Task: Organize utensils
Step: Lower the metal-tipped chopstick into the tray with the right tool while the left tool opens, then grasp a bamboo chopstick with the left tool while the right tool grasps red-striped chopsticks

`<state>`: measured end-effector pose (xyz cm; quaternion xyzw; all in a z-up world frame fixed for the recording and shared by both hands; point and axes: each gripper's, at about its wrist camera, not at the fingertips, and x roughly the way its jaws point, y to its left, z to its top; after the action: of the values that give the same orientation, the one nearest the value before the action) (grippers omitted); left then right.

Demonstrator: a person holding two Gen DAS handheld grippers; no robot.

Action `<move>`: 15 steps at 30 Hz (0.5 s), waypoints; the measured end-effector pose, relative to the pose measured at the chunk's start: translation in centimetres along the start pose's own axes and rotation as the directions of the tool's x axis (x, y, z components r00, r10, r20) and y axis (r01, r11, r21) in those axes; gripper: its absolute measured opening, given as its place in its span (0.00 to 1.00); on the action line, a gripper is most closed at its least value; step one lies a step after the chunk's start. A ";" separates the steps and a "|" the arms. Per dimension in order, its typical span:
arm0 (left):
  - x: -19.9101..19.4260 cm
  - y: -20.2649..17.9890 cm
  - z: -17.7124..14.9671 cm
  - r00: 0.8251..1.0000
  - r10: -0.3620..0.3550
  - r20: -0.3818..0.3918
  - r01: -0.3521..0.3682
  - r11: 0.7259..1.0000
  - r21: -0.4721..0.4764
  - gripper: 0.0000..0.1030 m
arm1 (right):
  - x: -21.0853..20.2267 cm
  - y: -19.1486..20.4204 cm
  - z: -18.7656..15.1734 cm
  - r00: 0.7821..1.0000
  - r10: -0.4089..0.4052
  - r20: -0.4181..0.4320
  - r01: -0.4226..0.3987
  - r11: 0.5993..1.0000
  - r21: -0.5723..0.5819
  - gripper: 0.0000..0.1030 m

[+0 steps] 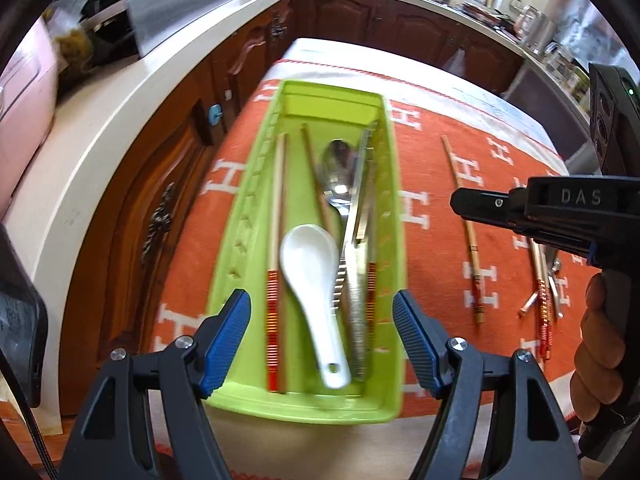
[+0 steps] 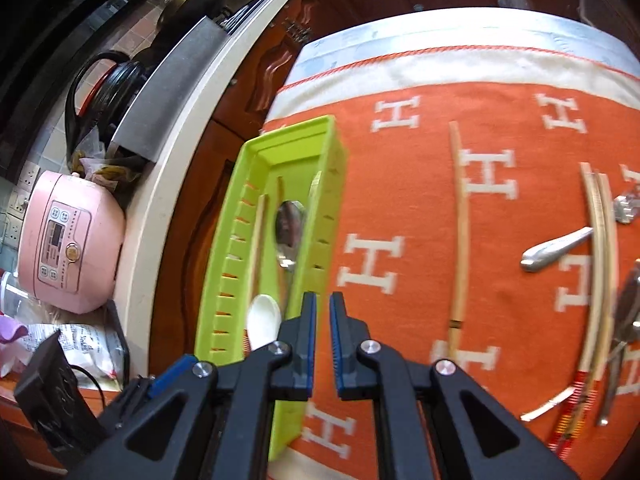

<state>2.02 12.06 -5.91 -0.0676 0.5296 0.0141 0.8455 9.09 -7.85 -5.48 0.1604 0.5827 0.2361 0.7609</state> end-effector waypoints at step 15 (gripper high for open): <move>0.8 -9.1 2.8 0.981 -0.184 -0.053 0.189 0.977 0.103 0.67 | -9.2 -9.2 -2.3 0.983 -0.088 0.160 0.080 0.995 0.061 0.07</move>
<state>5.73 3.35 -4.56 -0.0715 0.5391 -0.0953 0.8338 6.49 -20.66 -3.44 0.1749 0.5312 0.1741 0.8105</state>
